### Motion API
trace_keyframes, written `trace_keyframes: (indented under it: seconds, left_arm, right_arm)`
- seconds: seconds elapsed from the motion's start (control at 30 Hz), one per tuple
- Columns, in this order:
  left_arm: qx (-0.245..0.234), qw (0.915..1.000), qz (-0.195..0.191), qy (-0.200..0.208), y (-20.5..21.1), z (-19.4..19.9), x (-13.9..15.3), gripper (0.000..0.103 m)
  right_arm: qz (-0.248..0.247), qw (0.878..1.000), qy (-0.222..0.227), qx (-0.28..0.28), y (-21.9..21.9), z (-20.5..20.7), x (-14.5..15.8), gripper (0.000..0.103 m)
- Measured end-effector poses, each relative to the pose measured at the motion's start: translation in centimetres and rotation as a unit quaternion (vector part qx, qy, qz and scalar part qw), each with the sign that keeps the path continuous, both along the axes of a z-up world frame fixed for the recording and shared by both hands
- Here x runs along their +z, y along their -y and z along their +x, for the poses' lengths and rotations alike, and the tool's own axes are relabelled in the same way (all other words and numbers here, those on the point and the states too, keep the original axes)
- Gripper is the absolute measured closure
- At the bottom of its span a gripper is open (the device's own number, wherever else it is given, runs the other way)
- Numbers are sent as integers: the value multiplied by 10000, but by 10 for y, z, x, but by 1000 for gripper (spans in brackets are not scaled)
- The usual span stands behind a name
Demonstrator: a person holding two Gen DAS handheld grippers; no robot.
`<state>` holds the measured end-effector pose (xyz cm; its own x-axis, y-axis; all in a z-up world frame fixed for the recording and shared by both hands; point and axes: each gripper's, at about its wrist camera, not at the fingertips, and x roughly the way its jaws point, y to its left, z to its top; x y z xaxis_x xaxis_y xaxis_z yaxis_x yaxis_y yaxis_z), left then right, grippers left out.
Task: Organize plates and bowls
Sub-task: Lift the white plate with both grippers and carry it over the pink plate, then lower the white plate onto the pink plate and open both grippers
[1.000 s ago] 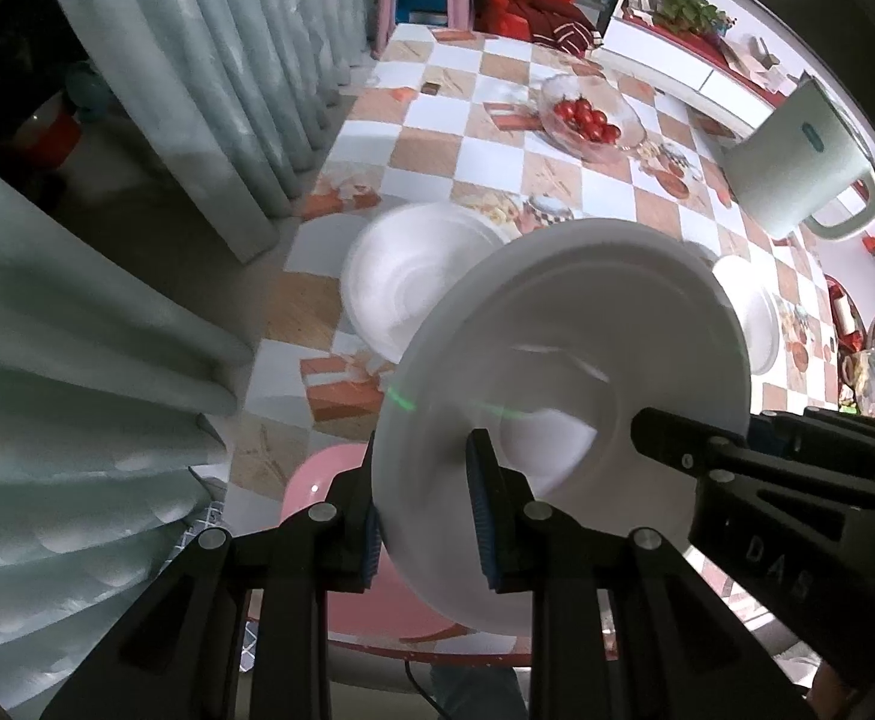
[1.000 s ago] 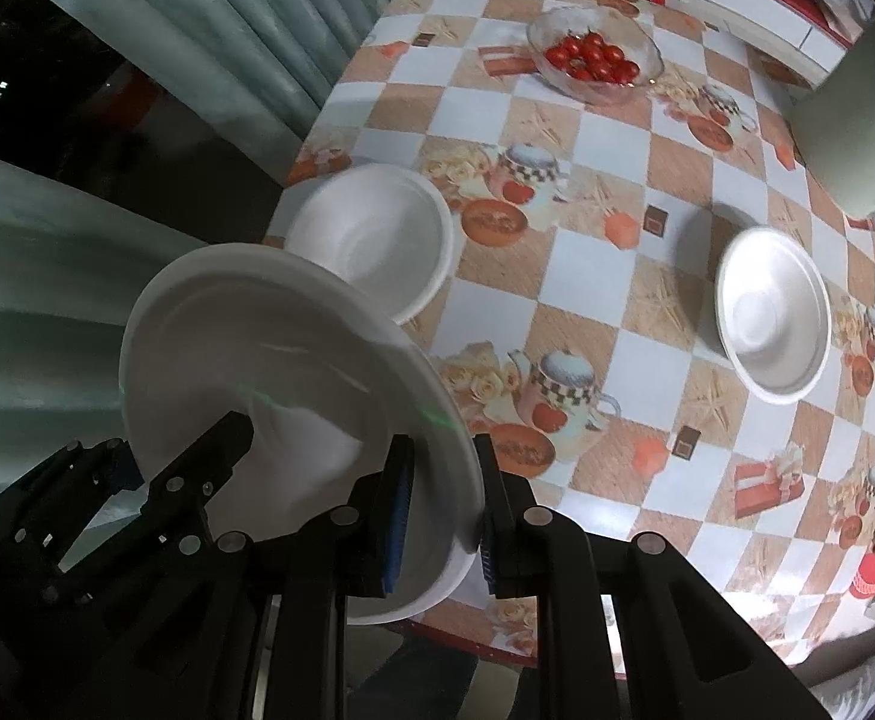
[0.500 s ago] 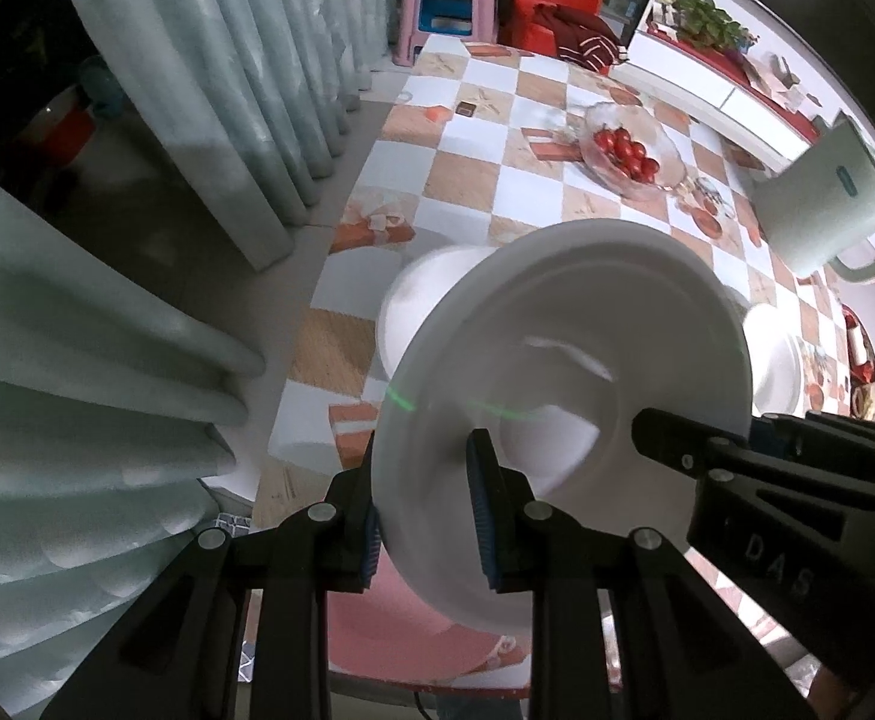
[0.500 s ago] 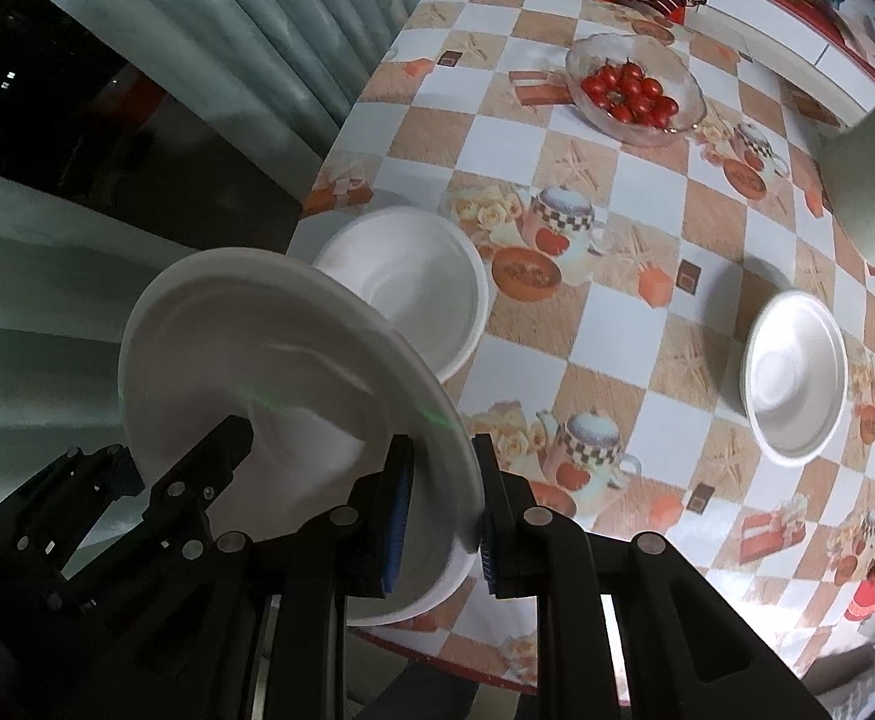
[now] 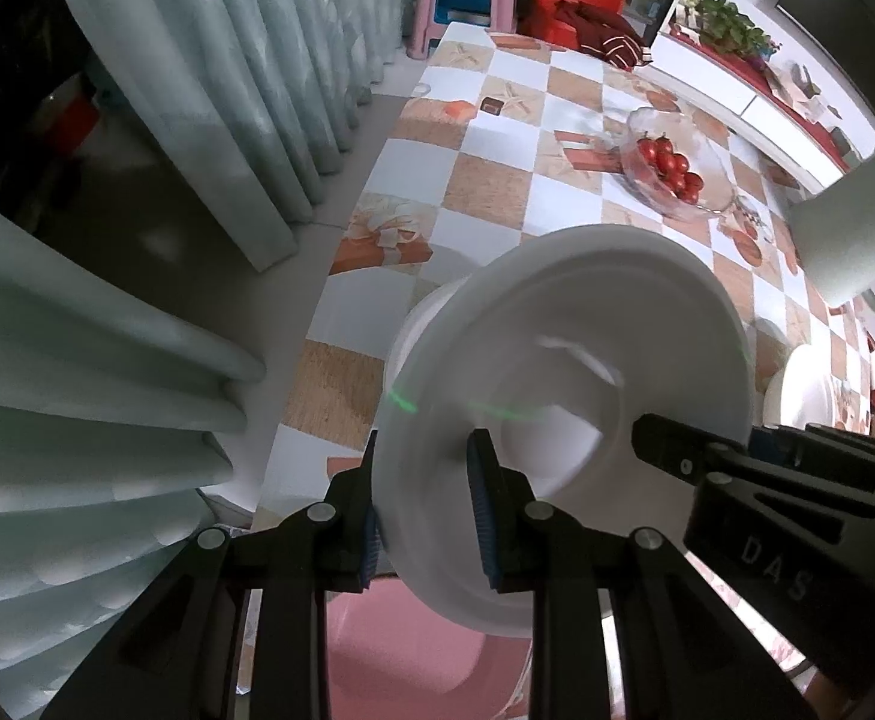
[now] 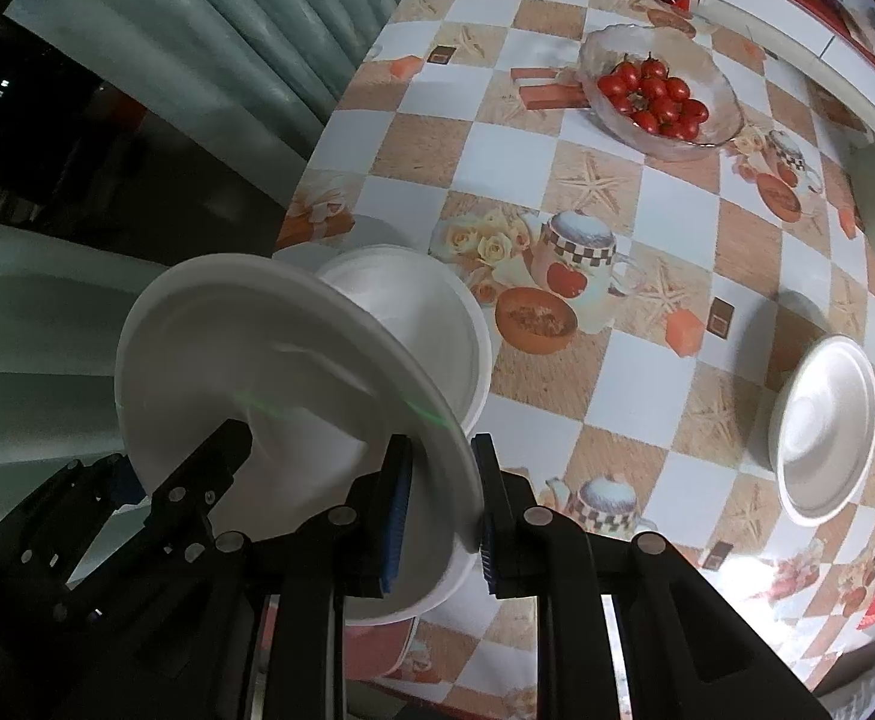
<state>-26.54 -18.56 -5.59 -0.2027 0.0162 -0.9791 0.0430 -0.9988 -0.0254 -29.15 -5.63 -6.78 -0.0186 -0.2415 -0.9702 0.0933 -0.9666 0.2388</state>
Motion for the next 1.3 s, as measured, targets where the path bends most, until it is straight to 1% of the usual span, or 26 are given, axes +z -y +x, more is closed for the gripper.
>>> trace_keyframes:
  seconds: [0.37, 0.63, 0.67, 0.7, 0.73, 0.77, 0.8, 0.83, 0.9, 0.93, 0.97, 1.0, 1.03, 1.07, 1.1, 1.17, 1.2, 1.23, 1.3]
  left_arm:
    - [137, 9998, 0, 158, 4, -18, -26, 75]
    - [141, 9997, 72, 192, 8, -25, -41, 75]
    - [136, 9998, 59, 152, 7, -25, -42, 72]
    - [123, 9998, 54, 119, 7, -24, -43, 66]
    - [91, 9999, 110, 97, 6, -23, -44, 63]
    - [91, 9999, 82, 99, 6, -23, -45, 59]
    - [95, 9999, 21, 105, 6, -23, -47, 51]
    - [113, 9999, -52, 107, 7, -22, -48, 45]
    - [185, 9998, -74, 77, 10, -21, -49, 23]
    - [251, 9997, -34, 75, 14, -21, -50, 19]
    - [291, 9995, 46, 62, 16, -20, -50, 18]
    - [304, 9995, 63, 49, 17, -19, -50, 18]
    - [323, 9995, 48, 16, 19, -19, -49, 18]
    - [329, 9994, 48, -10, 21, -18, -48, 17]
    - [329, 9994, 49, -23, 21, -18, -48, 11]
    - [386, 9992, -7, -47, 24, -16, -47, 0]
    - [404, 9992, 23, -72, 24, -15, -47, 0]
    - [439, 9990, 63, -84, 25, -13, -47, 0]
    - [464, 9989, 76, -83, 25, -12, -47, 0]
  right_arm:
    - [-24, 9998, 213, -55, 7, -17, -30, 81]
    - [-14, 9996, 273, -26, 9, -25, -43, 81]
    - [-46, 9996, 272, -16, 9, -26, -44, 81]
    - [-44, 9996, 279, -4, 11, -27, -44, 81]
    - [-76, 9996, 269, 31, 11, -27, -45, 81]
    - [-37, 9997, 250, 70, 12, -27, -45, 81]
    - [13, 9997, 228, 100, 13, -27, -45, 81]
    - [75, 9997, 218, 116, 13, -27, -46, 81]
    - [104, 9997, 223, 58, 9, -26, -47, 81]
    - [123, 9997, 218, 7, 6, -27, -47, 81]
    - [143, 9997, 208, -44, 2, -26, -47, 79]
    - [196, 9996, 202, -79, -1, -26, -47, 66]
    - [301, 9993, 178, -110, -4, -26, -47, 48]
    - [336, 9992, 148, -148, -8, -26, -46, 42]
    - [278, 9994, 144, -174, -11, -26, -45, 36]
    - [243, 9993, 172, -242, -16, -24, -45, 35]
    - [247, 9992, 176, -256, -19, -25, -45, 33]
    - [262, 9991, 181, -276, -21, -25, -44, 25]
    - [279, 9989, 158, -330, -25, -24, -43, 18]
